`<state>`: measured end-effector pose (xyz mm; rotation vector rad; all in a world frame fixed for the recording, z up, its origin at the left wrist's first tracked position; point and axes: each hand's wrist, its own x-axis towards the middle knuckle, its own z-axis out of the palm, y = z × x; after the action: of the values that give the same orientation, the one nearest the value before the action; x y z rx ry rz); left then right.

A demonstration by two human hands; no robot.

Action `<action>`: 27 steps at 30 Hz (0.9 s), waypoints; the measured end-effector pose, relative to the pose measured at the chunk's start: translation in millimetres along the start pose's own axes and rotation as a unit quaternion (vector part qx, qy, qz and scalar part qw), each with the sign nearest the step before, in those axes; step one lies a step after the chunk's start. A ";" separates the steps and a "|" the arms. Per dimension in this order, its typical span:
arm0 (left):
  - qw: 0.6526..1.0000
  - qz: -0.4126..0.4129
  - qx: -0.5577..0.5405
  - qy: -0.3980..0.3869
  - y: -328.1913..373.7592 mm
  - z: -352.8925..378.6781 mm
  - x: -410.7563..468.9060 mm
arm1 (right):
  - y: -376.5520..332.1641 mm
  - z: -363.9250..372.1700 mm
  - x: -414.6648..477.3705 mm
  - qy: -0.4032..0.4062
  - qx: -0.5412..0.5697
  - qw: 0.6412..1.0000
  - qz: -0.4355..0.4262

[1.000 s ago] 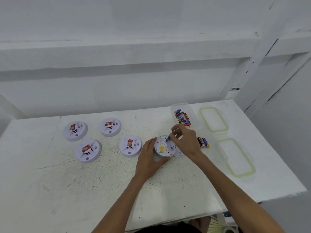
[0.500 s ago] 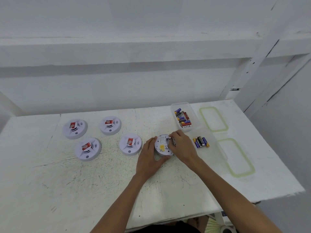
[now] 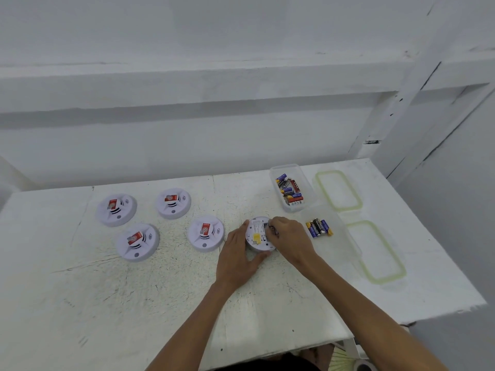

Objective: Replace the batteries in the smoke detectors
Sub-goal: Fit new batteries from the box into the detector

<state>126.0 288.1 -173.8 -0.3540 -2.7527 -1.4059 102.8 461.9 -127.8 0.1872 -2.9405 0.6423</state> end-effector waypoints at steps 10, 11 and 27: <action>1.000 0.007 0.001 0.004 -1.9 -2.4 1.4 | -4.9 -6.7 -8.6 -0.016 -0.046 0.998 -0.039; 1.000 0.007 -0.002 0.006 -3.0 -2.1 1.5 | -4.7 -6.1 -8.9 -0.012 -0.042 0.998 -0.038; 0.998 -0.043 -0.049 -0.014 -6.0 2.3 10.2 | 12.2 -53.6 40.9 0.128 0.118 0.980 0.098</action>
<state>115.0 288.5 -178.6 -0.2626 -2.7591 -1.5714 65.9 491.7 -78.3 -0.1558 -2.6501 0.9639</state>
